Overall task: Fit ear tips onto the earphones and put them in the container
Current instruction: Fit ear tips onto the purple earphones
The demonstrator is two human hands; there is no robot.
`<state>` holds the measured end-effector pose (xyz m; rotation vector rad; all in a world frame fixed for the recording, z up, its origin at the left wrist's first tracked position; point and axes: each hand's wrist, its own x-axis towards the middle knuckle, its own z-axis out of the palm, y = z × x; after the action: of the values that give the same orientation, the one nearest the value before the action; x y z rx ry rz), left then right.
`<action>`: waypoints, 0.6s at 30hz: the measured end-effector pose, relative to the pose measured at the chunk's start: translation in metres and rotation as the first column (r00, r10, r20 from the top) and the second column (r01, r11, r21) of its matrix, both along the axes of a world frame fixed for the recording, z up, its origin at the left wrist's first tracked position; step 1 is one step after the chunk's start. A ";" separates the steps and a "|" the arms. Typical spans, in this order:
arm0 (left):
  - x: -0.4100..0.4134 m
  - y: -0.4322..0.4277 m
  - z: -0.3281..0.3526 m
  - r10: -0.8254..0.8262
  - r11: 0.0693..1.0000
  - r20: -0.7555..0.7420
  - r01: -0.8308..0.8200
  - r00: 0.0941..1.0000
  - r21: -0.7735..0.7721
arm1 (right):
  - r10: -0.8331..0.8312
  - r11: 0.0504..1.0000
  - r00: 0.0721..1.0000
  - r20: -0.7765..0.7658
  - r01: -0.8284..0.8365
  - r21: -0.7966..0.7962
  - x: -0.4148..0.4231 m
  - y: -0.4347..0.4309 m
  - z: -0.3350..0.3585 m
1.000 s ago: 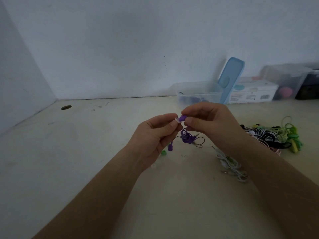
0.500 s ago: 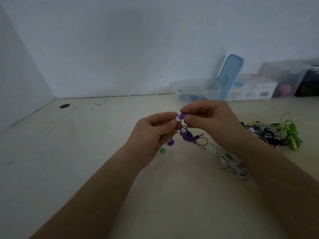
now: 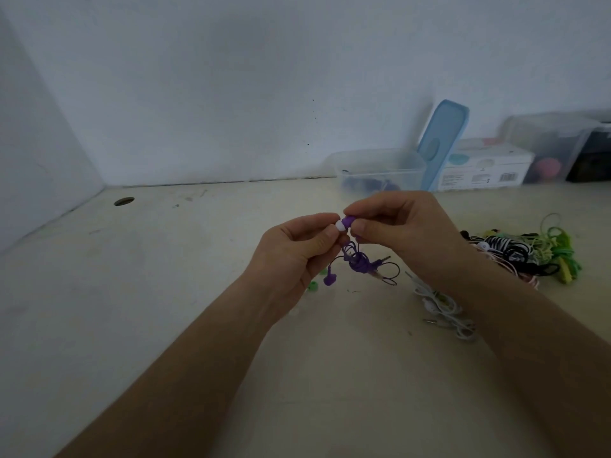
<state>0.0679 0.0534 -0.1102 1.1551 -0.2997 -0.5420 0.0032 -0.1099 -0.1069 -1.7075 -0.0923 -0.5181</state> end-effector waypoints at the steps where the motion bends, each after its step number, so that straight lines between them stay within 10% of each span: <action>1: 0.000 0.000 0.000 0.001 1.000 -0.002 -0.001 1.000 0.002 | -0.002 1.000 1.000 0.001 0.002 -0.004 0.000 0.000 0.000; 18: 0.003 0.000 -0.001 -0.008 1.000 -0.029 0.009 1.000 0.025 | 0.020 0.998 1.000 0.001 -0.020 -0.052 0.002 -0.002 -0.002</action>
<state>0.0705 0.0532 -0.1112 1.1693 -0.2741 -0.5709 0.0049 -0.1122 -0.1091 -1.7556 -0.1253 -0.5061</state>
